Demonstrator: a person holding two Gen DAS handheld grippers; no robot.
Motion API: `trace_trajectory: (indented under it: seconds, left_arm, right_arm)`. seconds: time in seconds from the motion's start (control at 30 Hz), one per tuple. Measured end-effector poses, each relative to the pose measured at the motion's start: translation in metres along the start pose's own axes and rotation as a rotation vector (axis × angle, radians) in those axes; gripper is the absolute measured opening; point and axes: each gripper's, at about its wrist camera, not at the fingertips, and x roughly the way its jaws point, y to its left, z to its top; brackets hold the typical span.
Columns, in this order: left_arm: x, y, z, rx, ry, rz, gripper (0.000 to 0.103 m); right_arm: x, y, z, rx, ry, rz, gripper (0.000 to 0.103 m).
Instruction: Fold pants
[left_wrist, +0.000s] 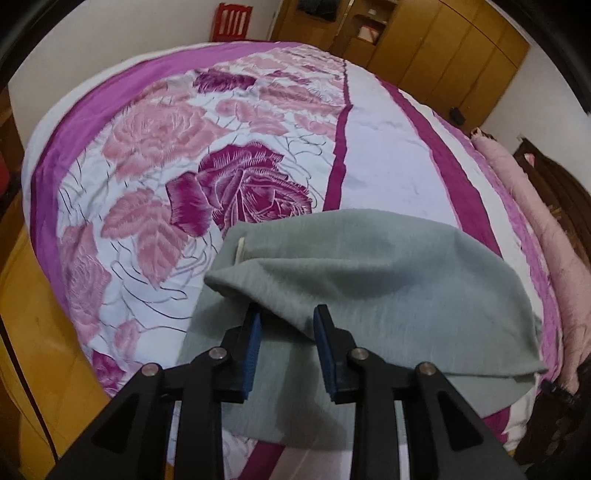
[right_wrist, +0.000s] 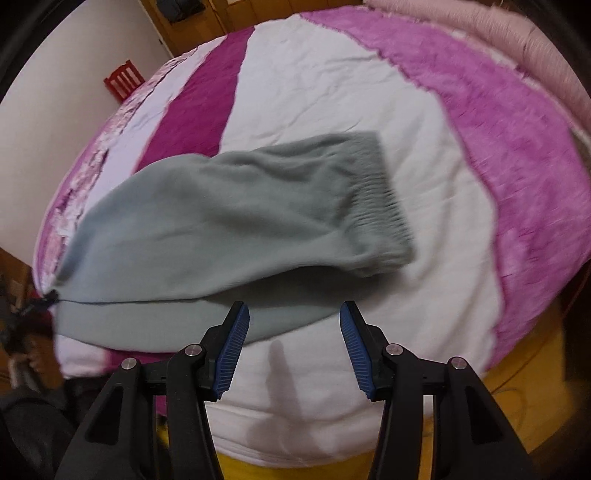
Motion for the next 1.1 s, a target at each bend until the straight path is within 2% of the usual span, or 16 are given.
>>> trace_trajectory:
  seconds: [0.27,0.37,0.43,0.57,0.63,0.73,0.83,0.97,1.1]
  left_arm:
    - [0.007,-0.004,-0.001,-0.001,-0.003,0.021,0.029]
    - [0.01,-0.006,0.001,-0.006,-0.005,0.014,0.029]
    - [0.012,-0.007,0.002,-0.015,-0.006,0.007,0.029]
    - [0.013,-0.008,0.004,-0.028,-0.011,-0.009,0.029]
    - [0.015,-0.007,0.004,-0.04,-0.01,-0.011,0.025]
    - [0.015,-0.005,0.004,-0.051,-0.007,-0.031,0.004]
    - [0.007,-0.006,0.004,-0.056,-0.028,-0.049,0.003]
    - [-0.013,-0.01,0.008,-0.041,-0.061,-0.074,0.002]
    - [-0.04,-0.019,0.009,0.018,-0.092,-0.08,0.002]
  right_arm:
    - [0.036,0.011,0.02,0.13,0.036,0.125,0.052]
    - [0.046,0.018,0.022,0.121,0.046,0.115,0.051]
    - [0.052,0.022,0.023,0.105,0.058,0.116,0.042]
    - [0.058,0.027,0.022,0.086,0.06,0.112,0.036]
    - [0.06,0.025,0.023,0.089,0.057,0.109,0.024]
    - [0.057,0.024,0.023,0.083,0.039,0.115,0.01]
    - [0.049,0.024,0.024,0.061,0.013,0.136,0.005]
    - [0.03,0.03,0.026,0.015,-0.025,0.152,0.004]
    - [0.008,0.03,0.026,-0.003,-0.057,0.168,0.004]
